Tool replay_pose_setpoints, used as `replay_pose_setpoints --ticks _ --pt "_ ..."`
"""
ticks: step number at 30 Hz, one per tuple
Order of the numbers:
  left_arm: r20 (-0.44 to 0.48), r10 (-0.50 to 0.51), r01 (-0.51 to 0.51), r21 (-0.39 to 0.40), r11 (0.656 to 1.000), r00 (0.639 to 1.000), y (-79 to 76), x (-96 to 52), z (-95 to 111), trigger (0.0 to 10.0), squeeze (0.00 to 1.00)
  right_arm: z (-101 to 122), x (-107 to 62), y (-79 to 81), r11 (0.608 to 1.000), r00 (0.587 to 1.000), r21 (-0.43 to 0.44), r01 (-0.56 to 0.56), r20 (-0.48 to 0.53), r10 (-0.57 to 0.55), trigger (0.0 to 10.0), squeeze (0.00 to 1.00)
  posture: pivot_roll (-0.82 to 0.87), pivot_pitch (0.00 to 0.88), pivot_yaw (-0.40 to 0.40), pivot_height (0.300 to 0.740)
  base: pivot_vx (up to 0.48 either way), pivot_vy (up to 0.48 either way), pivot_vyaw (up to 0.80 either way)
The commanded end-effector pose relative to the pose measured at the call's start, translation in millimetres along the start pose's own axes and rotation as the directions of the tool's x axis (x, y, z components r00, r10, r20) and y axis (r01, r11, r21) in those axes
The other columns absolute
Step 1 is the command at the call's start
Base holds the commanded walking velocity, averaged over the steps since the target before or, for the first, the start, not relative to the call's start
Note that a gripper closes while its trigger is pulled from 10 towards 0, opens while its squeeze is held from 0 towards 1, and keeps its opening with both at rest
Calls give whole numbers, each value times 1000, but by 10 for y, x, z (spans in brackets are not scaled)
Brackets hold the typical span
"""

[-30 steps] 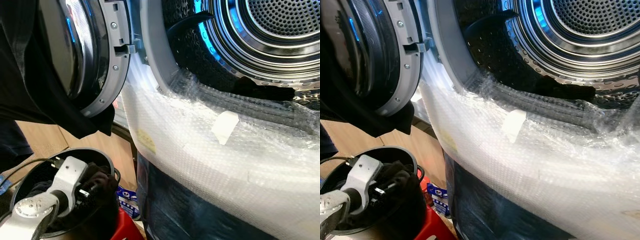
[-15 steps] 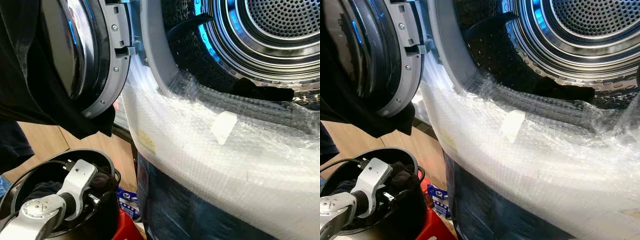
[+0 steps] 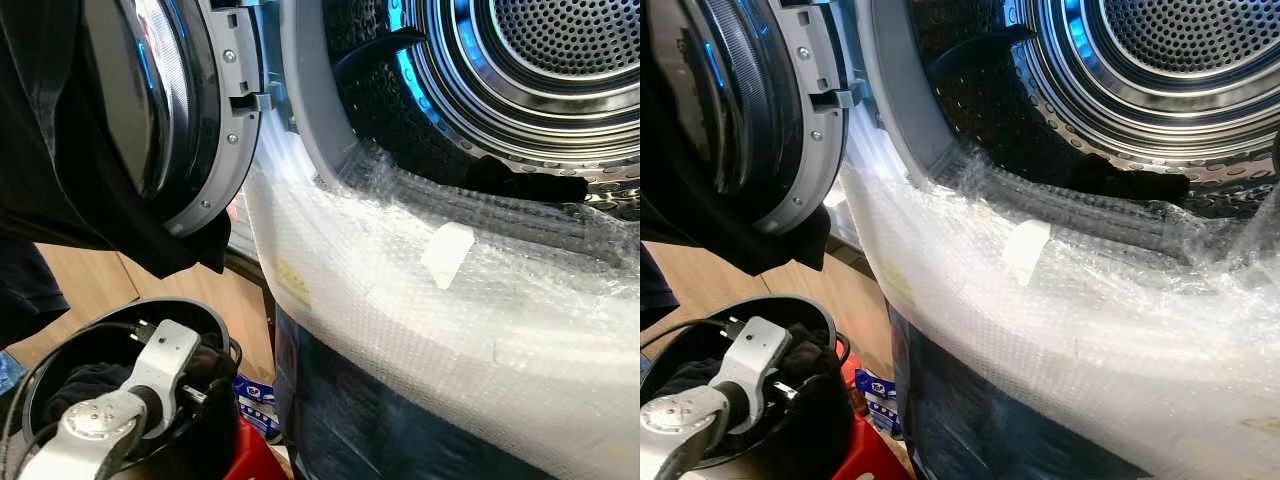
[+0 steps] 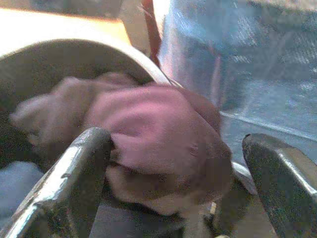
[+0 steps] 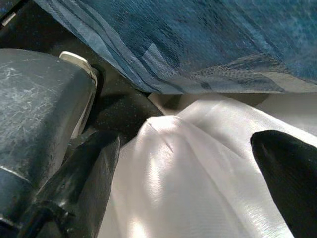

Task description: Clothes washing

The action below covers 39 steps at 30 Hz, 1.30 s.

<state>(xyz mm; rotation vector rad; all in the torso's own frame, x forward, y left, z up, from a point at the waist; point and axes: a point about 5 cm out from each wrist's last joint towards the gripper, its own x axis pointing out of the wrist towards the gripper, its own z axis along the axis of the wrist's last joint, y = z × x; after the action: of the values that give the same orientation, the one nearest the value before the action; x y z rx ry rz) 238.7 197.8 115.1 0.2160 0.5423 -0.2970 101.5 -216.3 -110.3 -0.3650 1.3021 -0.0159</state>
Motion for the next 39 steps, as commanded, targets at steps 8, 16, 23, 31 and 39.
replay_pose_setpoints --ticks 8,16,23,31,39 --pt "3 107 -107 3 994 994 157 9 24 10000 0 -43 -10 151 998 999 -42 -39 -9 39 10000 0 78 19 45 740 0 0 0" --pt "-19 139 -140 -23 990 990 176 47 0 10000 0 -28 -9 150 998 999 -45 -40 -6 40 10000 0 67 18 52 740 0 0 0" --pt "-46 162 -163 -19 987 986 262 71 -18 10000 0 31 -7 142 998 999 -56 -33 9 34 10000 0 60 23 49 740 0 0 0" --pt "-31 139 -140 -41 989 990 202 81 -36 0 0 105 -11 197 998 999 -57 -37 18 38 10000 0 56 1 43 740 0 0 0" --pt "13 104 -103 -69 992 994 116 172 66 0 0 187 -9 174 997 998 -61 -53 21 54 10000 0 75 0 26 740 0 0 0"
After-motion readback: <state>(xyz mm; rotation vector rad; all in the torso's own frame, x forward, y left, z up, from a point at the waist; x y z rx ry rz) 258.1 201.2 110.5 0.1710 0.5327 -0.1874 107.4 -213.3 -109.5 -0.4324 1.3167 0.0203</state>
